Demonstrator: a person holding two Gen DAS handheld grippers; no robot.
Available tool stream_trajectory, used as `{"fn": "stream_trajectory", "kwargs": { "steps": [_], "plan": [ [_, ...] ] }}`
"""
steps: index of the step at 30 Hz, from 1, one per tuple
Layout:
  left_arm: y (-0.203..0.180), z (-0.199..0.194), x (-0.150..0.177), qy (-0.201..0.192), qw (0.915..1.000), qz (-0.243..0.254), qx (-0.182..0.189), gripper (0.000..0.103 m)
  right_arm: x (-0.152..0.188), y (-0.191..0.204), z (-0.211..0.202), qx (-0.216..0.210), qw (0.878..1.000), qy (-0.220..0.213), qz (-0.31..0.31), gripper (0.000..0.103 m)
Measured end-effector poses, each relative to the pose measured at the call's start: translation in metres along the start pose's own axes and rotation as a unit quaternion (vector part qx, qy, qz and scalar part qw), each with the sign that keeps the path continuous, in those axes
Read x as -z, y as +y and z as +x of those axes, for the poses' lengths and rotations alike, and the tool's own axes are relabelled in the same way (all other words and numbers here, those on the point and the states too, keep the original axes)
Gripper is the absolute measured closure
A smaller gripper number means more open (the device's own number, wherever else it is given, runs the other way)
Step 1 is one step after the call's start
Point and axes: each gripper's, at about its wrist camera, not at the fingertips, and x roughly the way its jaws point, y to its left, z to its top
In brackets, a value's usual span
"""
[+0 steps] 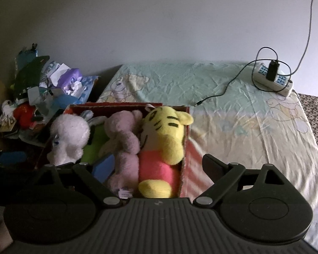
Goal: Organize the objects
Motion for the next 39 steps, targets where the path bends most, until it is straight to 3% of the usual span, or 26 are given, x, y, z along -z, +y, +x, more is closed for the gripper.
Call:
{"fn": "stream_trajectory", "kwargs": {
  "steps": [16,39],
  "plan": [
    [0.01,0.037,0.01,0.032,0.9993,0.013,0.014,0.003,0.01,0.01,0.025,0.016,0.999,0.022,0.018,0.014],
    [0.015,0.064,-0.006,0.03,0.9982,0.031,0.042,0.003,0.004,0.006,0.053,0.039,0.998,0.04,0.02,0.015]
  ]
}}
